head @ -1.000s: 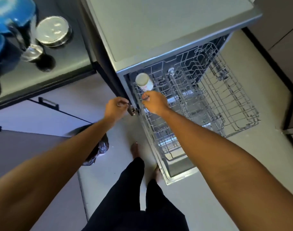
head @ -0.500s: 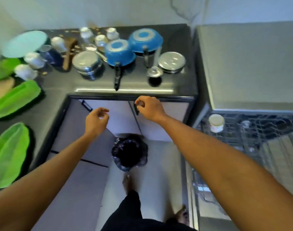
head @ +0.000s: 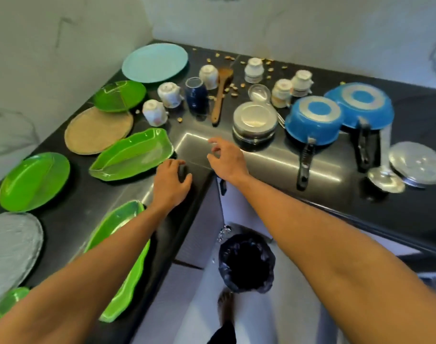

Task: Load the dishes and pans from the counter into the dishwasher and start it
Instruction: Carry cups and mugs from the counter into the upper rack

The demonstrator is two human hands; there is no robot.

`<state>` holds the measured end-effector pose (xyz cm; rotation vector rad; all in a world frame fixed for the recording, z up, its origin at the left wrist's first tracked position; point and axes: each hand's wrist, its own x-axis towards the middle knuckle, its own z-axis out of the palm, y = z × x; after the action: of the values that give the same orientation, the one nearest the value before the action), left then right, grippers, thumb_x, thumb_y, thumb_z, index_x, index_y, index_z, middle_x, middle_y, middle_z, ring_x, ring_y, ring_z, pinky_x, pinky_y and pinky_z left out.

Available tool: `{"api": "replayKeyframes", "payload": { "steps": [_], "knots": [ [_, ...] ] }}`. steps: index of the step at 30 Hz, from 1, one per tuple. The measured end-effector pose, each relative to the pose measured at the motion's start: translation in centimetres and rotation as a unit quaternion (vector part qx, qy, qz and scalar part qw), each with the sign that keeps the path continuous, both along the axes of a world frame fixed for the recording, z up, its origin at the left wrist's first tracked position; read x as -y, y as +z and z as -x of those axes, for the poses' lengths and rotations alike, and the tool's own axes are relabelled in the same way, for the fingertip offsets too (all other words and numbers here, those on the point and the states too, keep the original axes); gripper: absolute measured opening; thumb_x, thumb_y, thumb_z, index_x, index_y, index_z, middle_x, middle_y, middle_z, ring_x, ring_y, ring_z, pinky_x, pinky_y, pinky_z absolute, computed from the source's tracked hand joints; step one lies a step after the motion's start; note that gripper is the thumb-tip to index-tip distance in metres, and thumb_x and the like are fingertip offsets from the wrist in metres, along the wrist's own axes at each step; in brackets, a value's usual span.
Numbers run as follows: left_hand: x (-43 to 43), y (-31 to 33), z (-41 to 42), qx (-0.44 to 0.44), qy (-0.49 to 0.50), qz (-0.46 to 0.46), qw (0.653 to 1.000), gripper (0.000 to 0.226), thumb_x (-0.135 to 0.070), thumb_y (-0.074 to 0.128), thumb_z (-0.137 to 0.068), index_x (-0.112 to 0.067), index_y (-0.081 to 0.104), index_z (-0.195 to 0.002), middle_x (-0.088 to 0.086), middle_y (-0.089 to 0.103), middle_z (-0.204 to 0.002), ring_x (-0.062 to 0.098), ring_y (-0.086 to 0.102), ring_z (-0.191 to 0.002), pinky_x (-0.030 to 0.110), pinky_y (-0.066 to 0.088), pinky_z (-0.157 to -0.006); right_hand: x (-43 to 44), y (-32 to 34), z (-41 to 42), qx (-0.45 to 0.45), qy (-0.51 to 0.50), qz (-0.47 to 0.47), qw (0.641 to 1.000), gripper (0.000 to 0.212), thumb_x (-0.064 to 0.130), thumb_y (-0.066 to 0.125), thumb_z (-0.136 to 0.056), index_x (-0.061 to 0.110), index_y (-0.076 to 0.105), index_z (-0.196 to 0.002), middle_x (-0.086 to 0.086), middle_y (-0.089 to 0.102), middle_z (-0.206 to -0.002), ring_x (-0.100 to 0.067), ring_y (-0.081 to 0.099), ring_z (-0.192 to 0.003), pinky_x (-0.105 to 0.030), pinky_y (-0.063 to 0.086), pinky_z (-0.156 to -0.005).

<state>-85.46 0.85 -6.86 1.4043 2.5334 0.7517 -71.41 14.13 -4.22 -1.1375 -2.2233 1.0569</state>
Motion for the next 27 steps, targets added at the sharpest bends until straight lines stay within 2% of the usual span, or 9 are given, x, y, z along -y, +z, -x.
{"api": "replayKeyframes", "payload": {
  "steps": [3, 6, 11, 14, 17, 22, 27],
  "knots": [
    [-1.4, -0.6, 1.9, -0.042, -0.002, -0.001, 0.999, 0.042, -0.045, 0.059, -0.084, -0.016, 0.059, -0.114, 0.007, 0.055, -0.111, 0.028, 0.051, -0.105, 0.037, 0.041, -0.092, -1.5, 0.3, 5.2, -0.005, 0.033, -0.009, 0.999, 0.048, 0.023, 0.068, -0.089, 0.023, 0.057, -0.136, 0.000, 0.067, -0.119, -0.017, 0.062, -0.110, -0.030, 0.047, -0.095],
    [-2.0, -1.1, 2.1, -0.091, 0.012, -0.004, 0.996, 0.040, -0.047, 0.056, -0.087, -0.015, 0.057, -0.112, 0.007, 0.053, -0.113, 0.028, 0.048, -0.104, 0.038, 0.040, -0.090, -2.9, 1.0, 10.4, -0.019, 0.064, -0.036, 0.997, 0.051, 0.022, 0.069, -0.087, 0.018, 0.056, -0.136, -0.004, 0.066, -0.123, -0.022, 0.061, -0.114, -0.032, 0.046, -0.096],
    [-2.2, -1.5, 2.0, -0.099, 0.019, -0.012, 0.995, 0.046, -0.047, 0.056, -0.088, -0.014, 0.059, -0.121, 0.007, 0.052, -0.119, 0.026, 0.047, -0.110, 0.038, 0.040, -0.095, -5.5, 0.6, 18.2, -0.043, 0.065, -0.048, 0.996, 0.067, 0.031, 0.077, -0.078, 0.011, 0.054, -0.138, -0.012, 0.062, -0.129, -0.032, 0.058, -0.118, -0.037, 0.043, -0.098],
    [-2.3, -1.6, 2.2, -0.095, 0.022, -0.016, 0.995, 0.048, -0.047, 0.055, -0.088, -0.013, 0.060, -0.121, 0.008, 0.053, -0.119, 0.027, 0.049, -0.111, 0.040, 0.041, -0.096, -6.6, 0.0, 21.1, -0.034, 0.083, -0.035, 0.995, 0.077, 0.037, 0.079, -0.072, 0.017, 0.049, -0.141, -0.009, 0.056, -0.136, -0.033, 0.052, -0.124, -0.044, 0.043, -0.103],
    [-2.3, -1.5, 1.9, -0.094, 0.019, -0.013, 0.995, 0.049, -0.047, 0.055, -0.088, -0.012, 0.060, -0.123, 0.010, 0.052, -0.124, 0.029, 0.048, -0.114, 0.040, 0.040, -0.098, -7.5, -0.8, 22.3, -0.005, 0.085, -0.029, 0.996, 0.082, 0.044, 0.077, -0.070, 0.027, 0.044, -0.143, -0.004, 0.051, -0.141, -0.030, 0.047, -0.128, -0.041, 0.041, -0.105],
    [-2.4, -1.6, 1.7, -0.100, 0.023, -0.008, 0.995, 0.049, -0.047, 0.054, -0.089, -0.013, 0.059, -0.123, 0.009, 0.051, -0.129, 0.029, 0.047, -0.118, 0.041, 0.039, -0.101, -8.1, -1.1, 23.3, 0.000, 0.091, -0.039, 0.995, 0.074, 0.039, 0.074, -0.073, 0.032, 0.045, -0.140, -0.001, 0.054, -0.137, -0.029, 0.048, -0.125, -0.038, 0.042, -0.101],
    [-2.4, -1.6, 1.5, -0.097, 0.023, -0.009, 0.995, 0.047, -0.047, 0.054, -0.089, -0.014, 0.059, -0.123, 0.008, 0.051, -0.129, 0.027, 0.046, -0.118, 0.039, 0.038, -0.102, -8.1, 0.0, 22.6, -0.023, 0.059, -0.063, 0.996, 0.069, 0.041, 0.079, -0.064, 0.029, 0.053, -0.127, 0.002, 0.060, -0.120, -0.022, 0.057, -0.111, -0.034, 0.048, -0.088]
  ]
}}
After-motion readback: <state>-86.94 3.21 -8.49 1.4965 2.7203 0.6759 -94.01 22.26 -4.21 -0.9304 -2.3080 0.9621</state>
